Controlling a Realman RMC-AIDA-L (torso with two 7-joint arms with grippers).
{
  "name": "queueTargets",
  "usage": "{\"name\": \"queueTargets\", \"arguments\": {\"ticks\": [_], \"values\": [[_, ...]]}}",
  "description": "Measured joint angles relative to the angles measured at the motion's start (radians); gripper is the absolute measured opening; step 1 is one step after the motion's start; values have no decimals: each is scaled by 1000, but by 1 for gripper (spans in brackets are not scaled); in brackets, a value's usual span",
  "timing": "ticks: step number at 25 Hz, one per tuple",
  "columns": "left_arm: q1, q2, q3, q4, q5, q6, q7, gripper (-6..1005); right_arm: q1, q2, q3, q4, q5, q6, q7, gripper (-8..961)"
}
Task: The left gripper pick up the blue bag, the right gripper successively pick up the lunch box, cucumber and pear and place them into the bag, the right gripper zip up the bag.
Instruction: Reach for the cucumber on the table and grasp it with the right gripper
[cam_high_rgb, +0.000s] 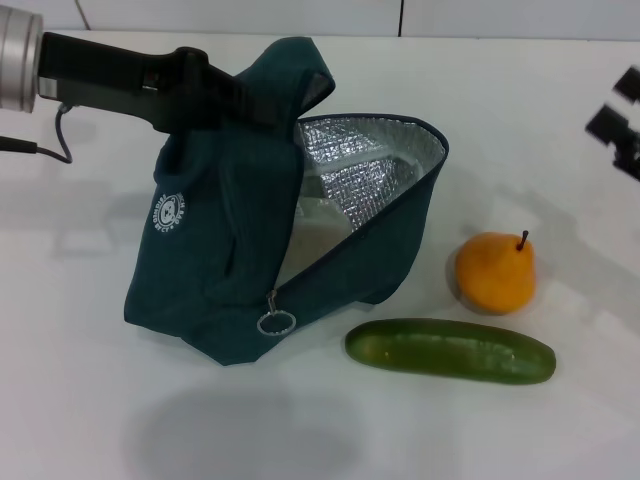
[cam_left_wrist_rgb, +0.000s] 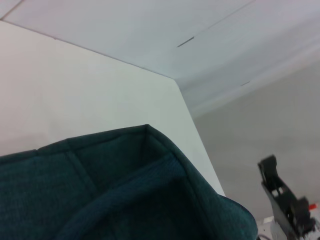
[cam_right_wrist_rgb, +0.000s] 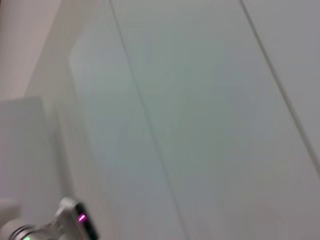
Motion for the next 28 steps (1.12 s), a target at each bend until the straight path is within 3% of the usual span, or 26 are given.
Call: {"name": "queueTargets", "arguments": {"ticks": [3,8,11,17,18,19,22,26,28], "values": [[2,0,0,0,2,-1,0,37,-5,-42,0,-58,-83,14,114,797],[3,-1,3,3,7,-3,1,38,38,-124,25,-302,-336,111,455,799],[3,0,4,3,11,-3,1,39,106,-142,119,-447,-624,96,700,797],[3,1,5,5,11,-4,2,38,300,-134,235,-580,-1069,-143,933,795],[3,1,6,5,12,-4,2,38,300,-134,235,-580,-1069,-143,933,794],[3,1,6,5,12,-4,2,38,371,-127,236,-594,-1160,-219,952,794],[2,1,7,6,12,-5,3,39,427,-116,234,-607,-1235,-257,957,794],[2,1,8,5,12,-5,3,38,503,-84,226,-614,-1347,-307,957,793],[-1,1,8,3,12,-5,4,38,544,-56,224,-614,-1414,-321,958,793]]}}
